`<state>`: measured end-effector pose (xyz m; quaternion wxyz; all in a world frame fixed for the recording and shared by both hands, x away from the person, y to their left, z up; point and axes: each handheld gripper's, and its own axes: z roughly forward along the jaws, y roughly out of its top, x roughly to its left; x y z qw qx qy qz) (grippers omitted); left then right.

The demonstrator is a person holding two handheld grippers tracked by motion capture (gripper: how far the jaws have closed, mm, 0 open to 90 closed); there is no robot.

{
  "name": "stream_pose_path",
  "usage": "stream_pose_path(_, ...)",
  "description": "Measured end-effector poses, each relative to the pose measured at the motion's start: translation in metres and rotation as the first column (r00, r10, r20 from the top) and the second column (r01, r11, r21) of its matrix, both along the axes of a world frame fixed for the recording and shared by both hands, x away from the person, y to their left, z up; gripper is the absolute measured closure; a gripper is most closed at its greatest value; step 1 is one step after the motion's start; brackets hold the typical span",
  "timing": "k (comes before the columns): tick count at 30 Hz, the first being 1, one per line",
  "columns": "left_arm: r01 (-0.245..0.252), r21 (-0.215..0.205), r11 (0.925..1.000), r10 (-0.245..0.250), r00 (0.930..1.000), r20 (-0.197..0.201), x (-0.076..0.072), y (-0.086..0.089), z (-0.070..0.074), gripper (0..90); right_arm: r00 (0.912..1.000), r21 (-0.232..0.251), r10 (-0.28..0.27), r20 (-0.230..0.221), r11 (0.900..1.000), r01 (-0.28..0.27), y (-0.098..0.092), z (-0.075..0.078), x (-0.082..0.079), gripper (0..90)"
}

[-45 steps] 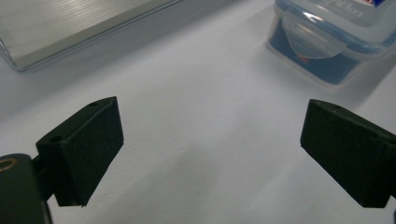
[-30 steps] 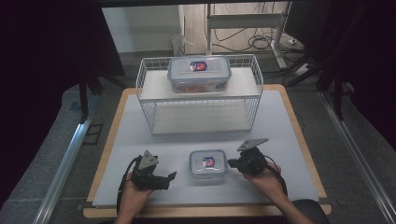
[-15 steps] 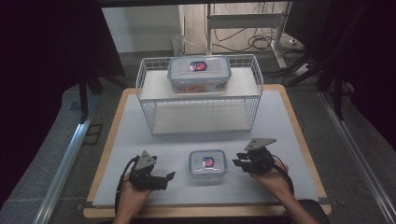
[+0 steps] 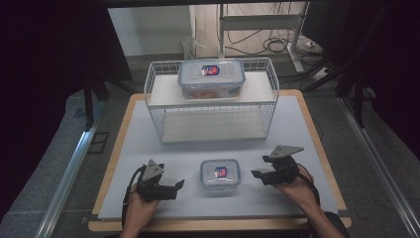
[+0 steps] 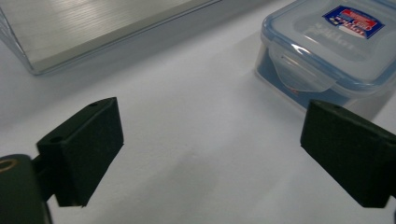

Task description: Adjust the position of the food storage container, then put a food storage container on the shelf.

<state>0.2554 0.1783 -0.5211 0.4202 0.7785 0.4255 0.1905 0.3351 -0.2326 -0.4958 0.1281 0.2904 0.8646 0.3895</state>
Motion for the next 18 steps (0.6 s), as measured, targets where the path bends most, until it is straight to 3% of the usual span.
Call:
stream_pose_path(4,0.005,0.011,0.9999,-0.005,0.9999,-0.014,0.0011,-0.0007,-0.0017,4.5,0.9998,-0.020,-0.013,-0.012,1.000,0.013,-0.0026,-0.0056,0.0049,16.9)
stream_pose_path(11,0.000,0.016,0.9999,0.000,0.9996,-0.029,0.0015,-0.0014,-0.0016,3.7,0.9993,-0.017,-0.035,-0.015,0.999,0.034,-0.0080,-0.0068,0.0084,15.3)
stream_pose_path(18,-0.005,-0.020,0.9998,0.004,0.9979,-0.065,0.0026,-0.0008,0.0007,3.4,0.9981,-0.003,-0.060,-0.013,0.998,0.060,-0.0085,-0.0062,0.0081,14.4)
